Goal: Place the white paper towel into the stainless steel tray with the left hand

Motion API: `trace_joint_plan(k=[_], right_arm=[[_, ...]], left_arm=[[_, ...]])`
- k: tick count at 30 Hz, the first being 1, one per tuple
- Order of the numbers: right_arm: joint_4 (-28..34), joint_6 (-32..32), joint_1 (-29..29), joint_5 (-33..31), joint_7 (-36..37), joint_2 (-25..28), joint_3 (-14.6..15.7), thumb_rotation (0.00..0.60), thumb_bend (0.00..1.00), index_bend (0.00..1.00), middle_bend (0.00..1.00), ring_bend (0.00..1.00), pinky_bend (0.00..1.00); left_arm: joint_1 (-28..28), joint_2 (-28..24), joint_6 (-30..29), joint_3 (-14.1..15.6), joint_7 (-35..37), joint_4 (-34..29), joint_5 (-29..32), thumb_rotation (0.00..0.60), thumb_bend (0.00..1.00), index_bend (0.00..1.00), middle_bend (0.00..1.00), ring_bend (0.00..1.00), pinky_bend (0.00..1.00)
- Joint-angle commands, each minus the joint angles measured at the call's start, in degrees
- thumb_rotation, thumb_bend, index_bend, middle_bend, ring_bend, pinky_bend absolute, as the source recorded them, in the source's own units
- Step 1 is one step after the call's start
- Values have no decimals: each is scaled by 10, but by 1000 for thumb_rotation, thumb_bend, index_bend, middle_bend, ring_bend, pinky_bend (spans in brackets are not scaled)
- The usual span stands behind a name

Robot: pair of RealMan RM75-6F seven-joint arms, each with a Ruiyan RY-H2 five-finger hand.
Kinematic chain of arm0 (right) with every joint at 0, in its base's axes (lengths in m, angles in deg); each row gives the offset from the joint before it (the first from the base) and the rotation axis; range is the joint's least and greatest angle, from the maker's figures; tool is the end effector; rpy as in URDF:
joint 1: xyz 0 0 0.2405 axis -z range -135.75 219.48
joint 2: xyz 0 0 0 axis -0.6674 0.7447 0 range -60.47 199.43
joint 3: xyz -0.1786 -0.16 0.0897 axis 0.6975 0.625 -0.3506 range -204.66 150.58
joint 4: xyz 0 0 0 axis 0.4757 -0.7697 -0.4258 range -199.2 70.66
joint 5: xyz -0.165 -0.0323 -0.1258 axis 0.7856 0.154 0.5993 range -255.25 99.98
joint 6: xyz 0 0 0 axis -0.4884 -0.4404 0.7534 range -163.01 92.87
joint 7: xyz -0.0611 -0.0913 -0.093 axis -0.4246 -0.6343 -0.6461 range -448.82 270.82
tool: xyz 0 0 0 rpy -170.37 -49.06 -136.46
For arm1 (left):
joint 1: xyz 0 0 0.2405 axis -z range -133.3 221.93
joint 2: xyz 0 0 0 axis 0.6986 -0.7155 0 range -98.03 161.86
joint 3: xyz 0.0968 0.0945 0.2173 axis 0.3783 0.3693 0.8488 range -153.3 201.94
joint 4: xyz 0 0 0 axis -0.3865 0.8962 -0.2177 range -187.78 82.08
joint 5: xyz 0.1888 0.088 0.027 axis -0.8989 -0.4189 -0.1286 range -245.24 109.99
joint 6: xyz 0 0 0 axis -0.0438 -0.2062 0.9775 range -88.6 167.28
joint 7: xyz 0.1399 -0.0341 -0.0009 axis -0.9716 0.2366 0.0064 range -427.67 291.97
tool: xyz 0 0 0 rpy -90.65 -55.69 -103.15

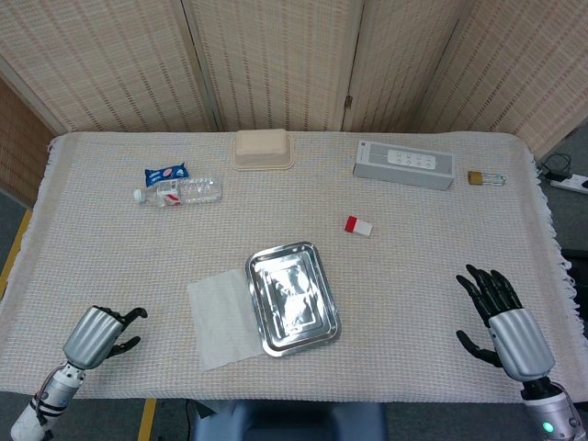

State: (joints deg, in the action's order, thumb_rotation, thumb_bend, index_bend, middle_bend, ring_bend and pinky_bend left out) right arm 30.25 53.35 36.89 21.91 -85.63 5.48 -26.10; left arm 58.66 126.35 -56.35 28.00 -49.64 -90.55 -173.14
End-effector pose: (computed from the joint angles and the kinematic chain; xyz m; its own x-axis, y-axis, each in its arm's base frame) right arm -0.2742 -0.1627 0.1428 0.3188 -0.0255 0.9475 -0.9215 -0.2425 0.3035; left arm -0.3306 0.2168 0.0524 0.4786 -0.0743 0.8749 0.7329 -0.5149 -0.4447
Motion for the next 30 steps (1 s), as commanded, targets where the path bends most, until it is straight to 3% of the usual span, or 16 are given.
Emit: trace_joint_plan(k=[1, 8, 16, 30], right_arm=[[-1, 2, 0, -7, -4, -2, -4, 600, 351, 0, 0, 0, 0], [11, 27, 10, -8, -5, 5, -10, 600, 351, 0, 0, 0, 0], [17, 48, 16, 10, 26, 23, -5, 600, 351, 0, 0, 0, 0], [19, 68, 20, 19, 59, 38, -5, 600, 351, 0, 0, 0, 0]], left_arm=[[13, 76, -29, 8, 77, 87, -5, 600, 151, 503, 1000, 1000, 1000], [19, 143, -31, 20, 127, 175, 1, 600, 154, 525, 1000, 1000, 1000], [33, 188, 20, 36, 155, 250, 9, 600, 155, 537, 1000, 1000, 1000], [56, 239, 42, 42, 187, 280, 29, 600, 155, 536, 1000, 1000, 1000]])
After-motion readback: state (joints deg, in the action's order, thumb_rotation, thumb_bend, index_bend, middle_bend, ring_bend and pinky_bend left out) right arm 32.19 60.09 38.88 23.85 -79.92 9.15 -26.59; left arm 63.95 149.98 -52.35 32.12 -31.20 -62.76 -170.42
